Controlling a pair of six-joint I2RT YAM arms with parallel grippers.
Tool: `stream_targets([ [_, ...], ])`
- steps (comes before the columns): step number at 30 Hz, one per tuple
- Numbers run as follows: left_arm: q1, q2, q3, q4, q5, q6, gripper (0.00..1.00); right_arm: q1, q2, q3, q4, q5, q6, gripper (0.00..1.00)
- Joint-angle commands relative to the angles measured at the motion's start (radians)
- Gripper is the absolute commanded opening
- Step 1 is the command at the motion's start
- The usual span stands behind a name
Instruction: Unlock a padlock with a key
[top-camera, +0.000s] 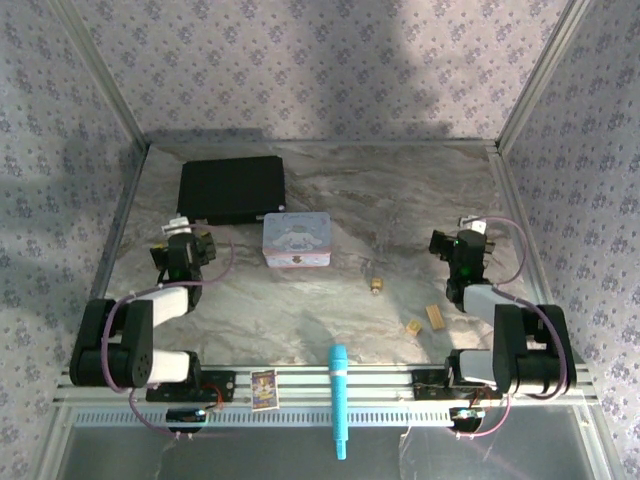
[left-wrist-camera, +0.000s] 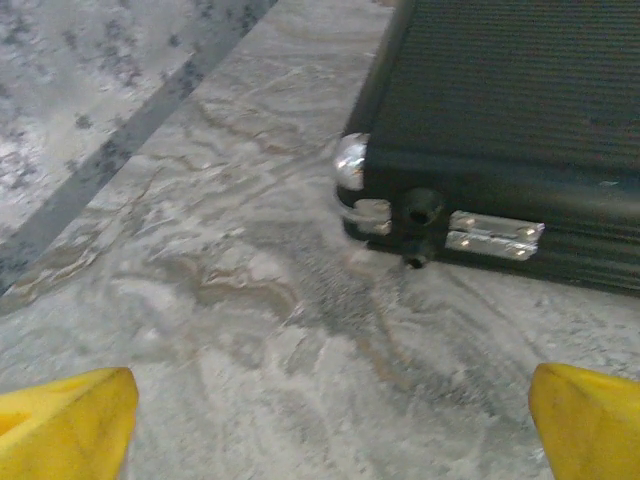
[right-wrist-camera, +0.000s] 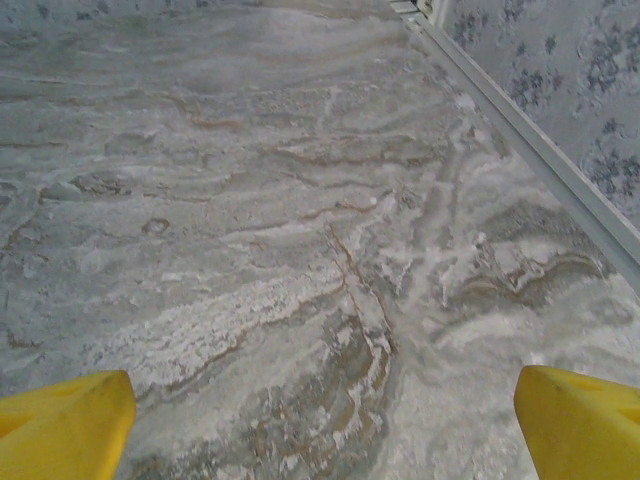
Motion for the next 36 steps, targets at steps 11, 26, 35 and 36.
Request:
stream_targets([
  [11,0.055,0.193,0.046,0.256,0.233,0.069,1.00,-0.003,0.209,0.041,0.206,-0.134,-0.090,0.99],
  [26,0.063,0.192,0.061,0.224,0.337,0.099,1.00,0.006,0.211,0.042,0.207,-0.120,-0.099,0.99],
  [35,0.064,0.192,0.062,0.224,0.338,0.098,1.00,0.006,0.212,0.052,0.190,-0.146,-0.106,0.99],
  [36,0.063,0.191,0.061,0.224,0.337,0.097,1.00,0.002,0.213,0.054,0.186,-0.153,-0.106,0.99],
])
